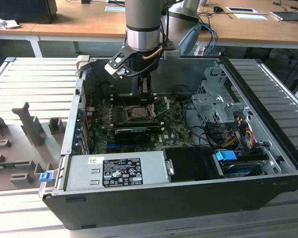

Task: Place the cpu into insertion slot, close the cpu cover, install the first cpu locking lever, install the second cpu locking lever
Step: 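Close the cpu cover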

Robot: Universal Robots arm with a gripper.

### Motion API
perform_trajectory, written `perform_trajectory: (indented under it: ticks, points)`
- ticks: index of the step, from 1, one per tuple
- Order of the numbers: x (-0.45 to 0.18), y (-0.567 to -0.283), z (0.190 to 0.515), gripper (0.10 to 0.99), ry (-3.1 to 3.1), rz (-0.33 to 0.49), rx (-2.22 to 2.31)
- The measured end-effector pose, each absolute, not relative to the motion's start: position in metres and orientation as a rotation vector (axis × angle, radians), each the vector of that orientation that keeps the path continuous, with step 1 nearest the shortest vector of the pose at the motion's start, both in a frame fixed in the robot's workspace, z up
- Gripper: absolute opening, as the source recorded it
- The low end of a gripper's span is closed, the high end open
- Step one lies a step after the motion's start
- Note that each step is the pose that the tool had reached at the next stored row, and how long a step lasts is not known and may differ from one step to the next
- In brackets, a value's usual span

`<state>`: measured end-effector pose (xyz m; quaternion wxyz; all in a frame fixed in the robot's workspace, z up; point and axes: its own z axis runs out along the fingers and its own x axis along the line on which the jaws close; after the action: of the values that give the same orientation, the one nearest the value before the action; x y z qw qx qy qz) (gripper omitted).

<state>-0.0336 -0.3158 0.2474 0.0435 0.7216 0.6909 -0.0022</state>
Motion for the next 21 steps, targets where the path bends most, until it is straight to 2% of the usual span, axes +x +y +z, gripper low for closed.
perform_trajectory:
  ticks: [21]
  points:
    - [-0.0270, -0.3158, 0.2494, 0.106, 2.112, -0.007, 2.206]
